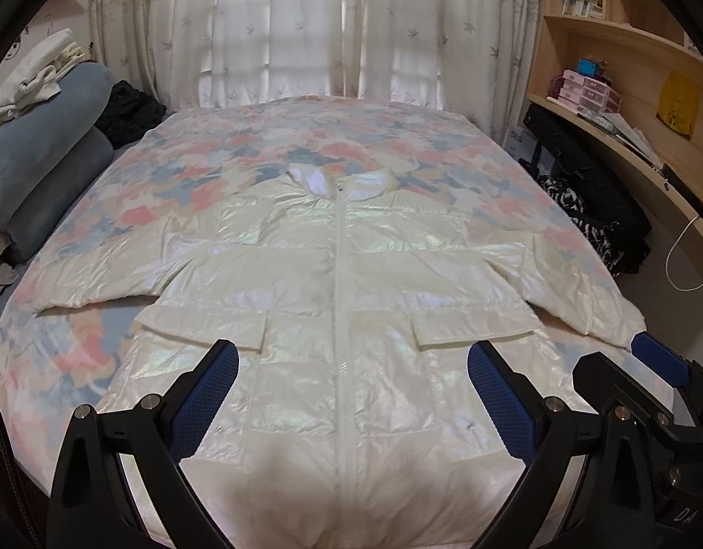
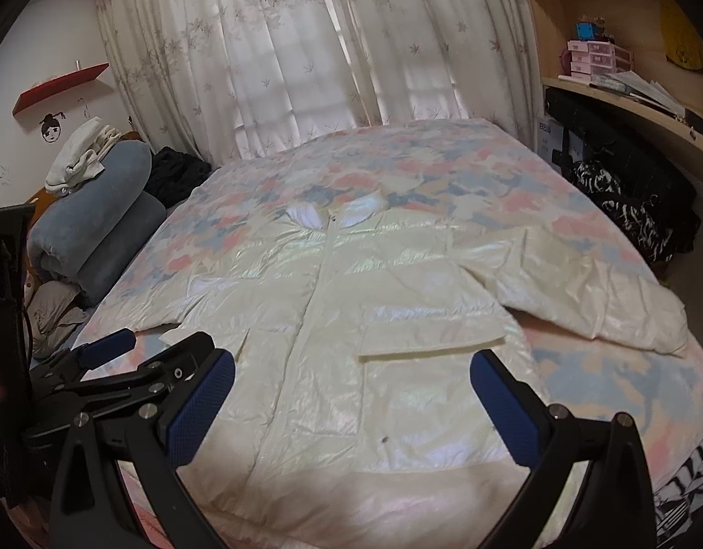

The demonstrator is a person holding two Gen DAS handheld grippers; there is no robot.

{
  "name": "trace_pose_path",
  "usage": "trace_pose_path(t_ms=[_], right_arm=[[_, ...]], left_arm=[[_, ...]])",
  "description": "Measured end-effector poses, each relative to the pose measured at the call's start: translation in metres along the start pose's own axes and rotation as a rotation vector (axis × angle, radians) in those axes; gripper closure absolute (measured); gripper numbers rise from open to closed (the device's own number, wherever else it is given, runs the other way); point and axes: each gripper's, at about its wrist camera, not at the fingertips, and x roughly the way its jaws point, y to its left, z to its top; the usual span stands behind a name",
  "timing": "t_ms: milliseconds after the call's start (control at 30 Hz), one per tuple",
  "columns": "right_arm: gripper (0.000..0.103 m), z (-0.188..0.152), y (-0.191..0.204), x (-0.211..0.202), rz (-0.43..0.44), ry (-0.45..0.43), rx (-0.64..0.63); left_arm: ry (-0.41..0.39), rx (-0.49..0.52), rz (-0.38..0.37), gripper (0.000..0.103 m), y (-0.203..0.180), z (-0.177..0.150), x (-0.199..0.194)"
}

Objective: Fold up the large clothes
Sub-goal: 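Move the right gripper to the sleeve cuff and grasp it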

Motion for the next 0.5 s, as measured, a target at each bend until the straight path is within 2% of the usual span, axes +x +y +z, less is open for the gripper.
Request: trace_pose_path(t_ms=[333,500], right_arm=[[0.000,0.019,-0.028,-0.013,-0.087,-0.056,-0.001],[0.000,0.032,-0.063,-0.019,-0.179,-0.078,0.036]], left_arm=[[-0.046,0.069,-0.044,0.003,-0.044,0.026,0.008],[-0.055,0.112,-0.079,0.003,-0.075,0.048,0.018]])
